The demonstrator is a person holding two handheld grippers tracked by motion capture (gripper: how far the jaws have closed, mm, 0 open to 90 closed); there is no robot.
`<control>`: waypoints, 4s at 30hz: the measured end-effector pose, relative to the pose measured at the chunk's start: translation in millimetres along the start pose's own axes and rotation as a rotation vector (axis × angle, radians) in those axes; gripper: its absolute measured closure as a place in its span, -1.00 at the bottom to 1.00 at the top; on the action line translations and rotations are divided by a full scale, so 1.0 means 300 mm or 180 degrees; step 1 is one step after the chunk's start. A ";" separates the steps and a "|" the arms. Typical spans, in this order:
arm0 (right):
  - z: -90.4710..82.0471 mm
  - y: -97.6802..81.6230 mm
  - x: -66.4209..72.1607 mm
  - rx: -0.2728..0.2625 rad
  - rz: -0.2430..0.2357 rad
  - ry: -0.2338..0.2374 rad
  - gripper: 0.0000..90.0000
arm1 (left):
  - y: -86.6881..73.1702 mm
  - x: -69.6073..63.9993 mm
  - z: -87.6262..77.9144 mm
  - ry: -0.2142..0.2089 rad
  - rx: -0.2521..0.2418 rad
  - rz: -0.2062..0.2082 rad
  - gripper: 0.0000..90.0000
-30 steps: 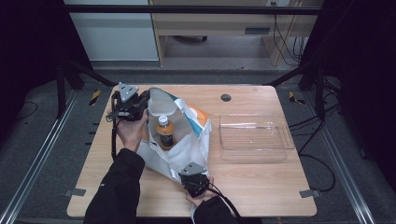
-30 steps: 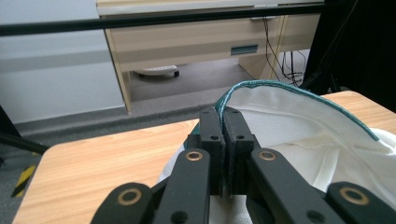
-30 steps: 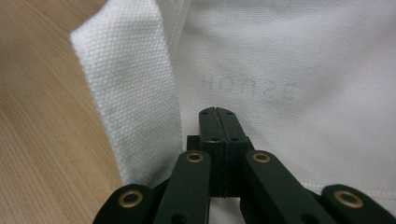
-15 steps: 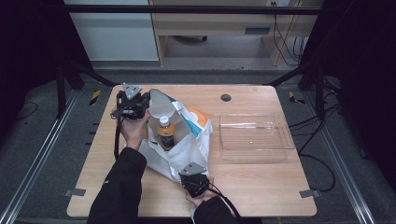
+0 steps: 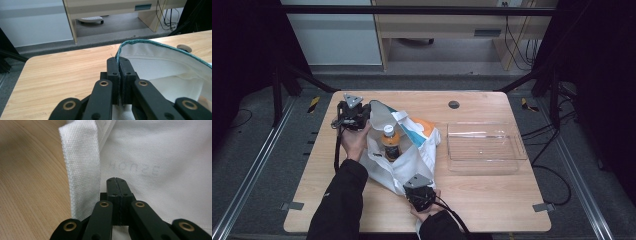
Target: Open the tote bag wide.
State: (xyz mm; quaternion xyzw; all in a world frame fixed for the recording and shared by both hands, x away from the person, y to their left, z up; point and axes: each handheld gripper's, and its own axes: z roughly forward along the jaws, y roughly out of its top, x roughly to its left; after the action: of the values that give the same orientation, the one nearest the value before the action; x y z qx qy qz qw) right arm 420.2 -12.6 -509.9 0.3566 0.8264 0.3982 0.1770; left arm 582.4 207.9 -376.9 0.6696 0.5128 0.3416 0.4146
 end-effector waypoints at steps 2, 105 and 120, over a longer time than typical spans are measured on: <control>0.000 0.000 0.001 0.0001 -0.0003 -0.0004 1.00 | -0.003 0.003 0.002 0.0002 0.0002 -0.0005 0.96; -0.041 0.337 -0.305 -0.0849 0.0382 -0.1156 0.97 | -0.365 0.027 -0.196 -0.0483 0.0809 0.0405 0.95; 0.035 0.309 -0.364 -0.0588 0.0572 -0.1347 0.97 | -0.370 0.029 -0.191 -0.0473 0.0879 0.0462 0.96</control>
State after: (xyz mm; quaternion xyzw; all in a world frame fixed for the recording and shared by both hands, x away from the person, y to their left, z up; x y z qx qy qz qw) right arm 542.3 -46.9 -442.8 0.4864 0.6960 0.4026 0.3419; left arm 489.1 242.6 -453.0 0.7789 0.4732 0.2465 0.3297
